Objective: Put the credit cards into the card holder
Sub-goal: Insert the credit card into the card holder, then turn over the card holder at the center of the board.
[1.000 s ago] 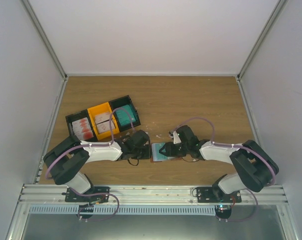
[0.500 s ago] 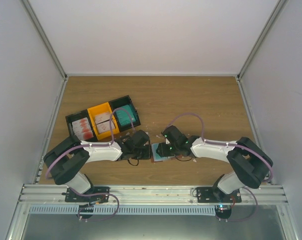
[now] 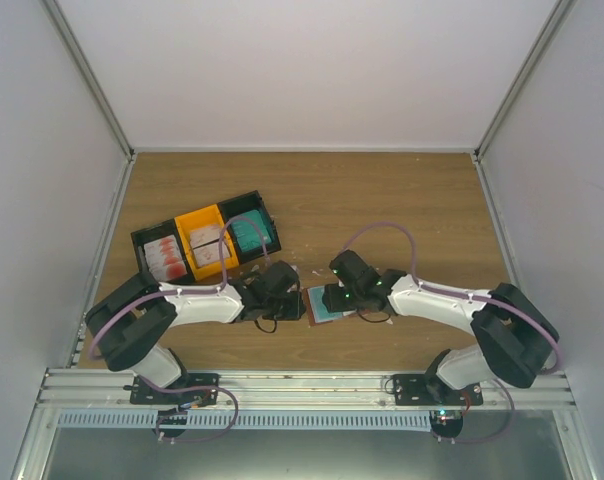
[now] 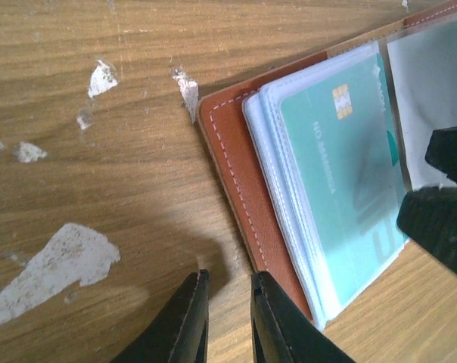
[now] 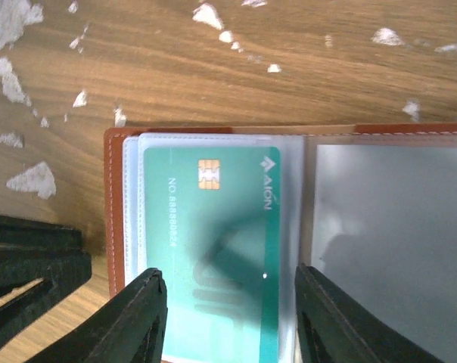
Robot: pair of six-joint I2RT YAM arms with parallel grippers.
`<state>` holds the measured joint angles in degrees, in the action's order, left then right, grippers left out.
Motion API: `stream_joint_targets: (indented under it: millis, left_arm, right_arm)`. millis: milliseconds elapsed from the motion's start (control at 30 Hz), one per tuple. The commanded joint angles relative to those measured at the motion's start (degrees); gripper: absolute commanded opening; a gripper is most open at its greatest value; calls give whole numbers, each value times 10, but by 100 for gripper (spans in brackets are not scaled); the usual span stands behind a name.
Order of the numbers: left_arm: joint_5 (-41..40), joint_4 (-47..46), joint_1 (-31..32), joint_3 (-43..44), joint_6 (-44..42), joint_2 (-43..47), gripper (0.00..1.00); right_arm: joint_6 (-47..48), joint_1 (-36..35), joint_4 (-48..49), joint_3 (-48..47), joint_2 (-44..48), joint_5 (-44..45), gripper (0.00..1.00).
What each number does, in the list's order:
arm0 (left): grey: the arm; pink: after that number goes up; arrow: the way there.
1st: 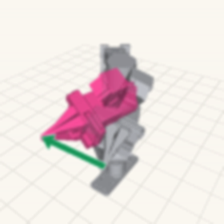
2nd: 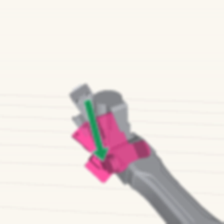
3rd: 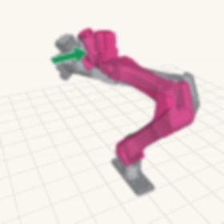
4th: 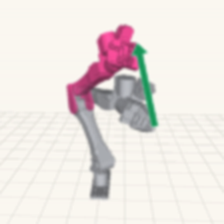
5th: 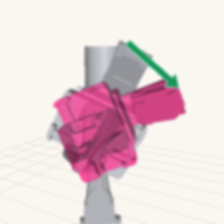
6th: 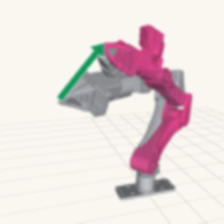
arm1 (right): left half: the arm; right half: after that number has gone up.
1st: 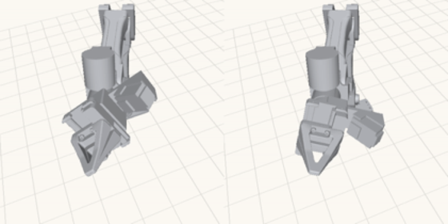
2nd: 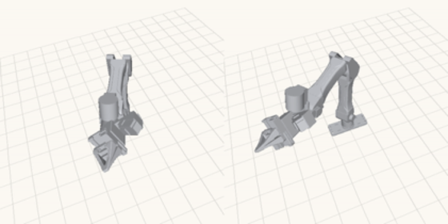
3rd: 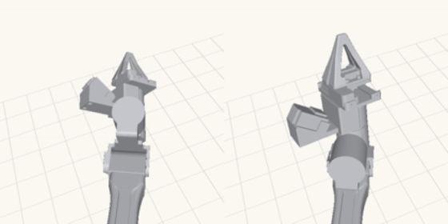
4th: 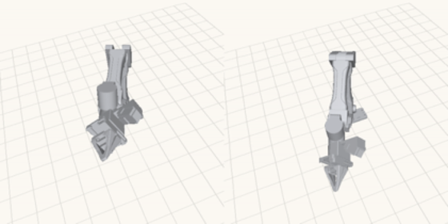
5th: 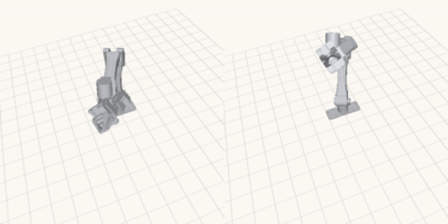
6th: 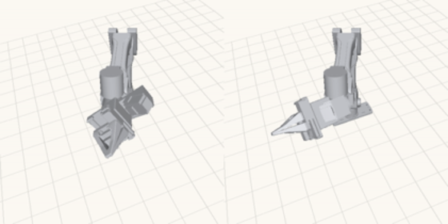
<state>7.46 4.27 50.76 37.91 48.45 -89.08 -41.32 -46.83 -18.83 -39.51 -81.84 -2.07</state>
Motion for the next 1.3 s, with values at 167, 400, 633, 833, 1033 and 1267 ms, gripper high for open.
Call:
stream_joint_targets:
  millis: [167,400,633,833,1033,1267]
  left_arm:
    - [1,-32,6,-20,-9,63,20]
    - [21,-89,5,-33,-10,66,24]
    - [33,-96,3,-19,-20,49,28]
    - [50,-111,0,-15,-16,27,30]
    - [60,-126,-2,-14,-17,17,31]
    - [75,-144,-5,-16,-15,6,31]
  right_arm:
    - [18,3,-44,-9,11,37,24]
    - [29,8,-40,0,-9,32,12]
    - [33,9,-31,6,-39,12,12]
    - [28,9,-33,11,-46,20,8]
    - [22,12,-29,20,-48,20,4]
    - [24,14,-23,23,-51,20,3]
